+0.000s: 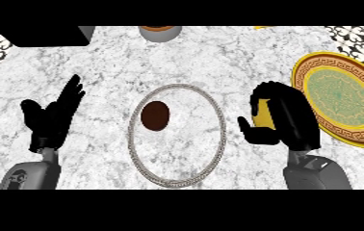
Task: Pick the lemon from the placemat and place it in the plate
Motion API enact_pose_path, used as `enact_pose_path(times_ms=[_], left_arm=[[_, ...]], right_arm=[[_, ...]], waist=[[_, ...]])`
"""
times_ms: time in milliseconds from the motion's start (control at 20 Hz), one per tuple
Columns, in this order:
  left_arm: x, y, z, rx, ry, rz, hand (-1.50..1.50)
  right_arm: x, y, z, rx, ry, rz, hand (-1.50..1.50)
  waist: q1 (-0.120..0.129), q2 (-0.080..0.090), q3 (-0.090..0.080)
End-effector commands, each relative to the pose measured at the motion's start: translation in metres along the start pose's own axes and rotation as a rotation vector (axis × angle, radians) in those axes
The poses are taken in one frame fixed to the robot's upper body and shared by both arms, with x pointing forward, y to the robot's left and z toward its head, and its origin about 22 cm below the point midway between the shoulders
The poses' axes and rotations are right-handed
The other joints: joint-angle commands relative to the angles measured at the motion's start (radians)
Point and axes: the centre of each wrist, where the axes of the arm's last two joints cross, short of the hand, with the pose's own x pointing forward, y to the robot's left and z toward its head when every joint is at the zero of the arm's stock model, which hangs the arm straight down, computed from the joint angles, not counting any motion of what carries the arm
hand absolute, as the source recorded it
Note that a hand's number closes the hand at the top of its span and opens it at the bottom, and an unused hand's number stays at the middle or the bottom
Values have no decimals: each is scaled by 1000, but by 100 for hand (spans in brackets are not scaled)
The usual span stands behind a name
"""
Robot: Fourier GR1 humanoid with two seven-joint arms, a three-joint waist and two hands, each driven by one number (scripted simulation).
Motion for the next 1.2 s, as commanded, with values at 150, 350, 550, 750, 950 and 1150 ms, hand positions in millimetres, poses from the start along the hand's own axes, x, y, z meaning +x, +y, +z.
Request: enact_pose_path(times_ms=[150,350,550,750,950,1150], left_arm=[[4,1,2,-16,13,-8,0],[1,-8,3,-1,-22,-1,0],[4,-8,-5,-18,-9,-2,0],[-6,-4,5,-31,4,-20,0],[5,-21,-9,-33,-1,4,0],[10,0,-9,-27,-28,-4,0]], right_arm=[[-18,-49,10,-307,181,14,150],[-54,-74,21,-325,277,-71,150],[-93,-92,13,-365,332,-125,150],[-151,-93,10,-389,421,-105,150],[-186,-76,18,-350,433,-87,150],[-225,-98,20,-275,464,-26,150]], waist=[[22,4,0],[21,5,0],[24,7,0],[33,9,1],[29,8,1],[31,8,1]])
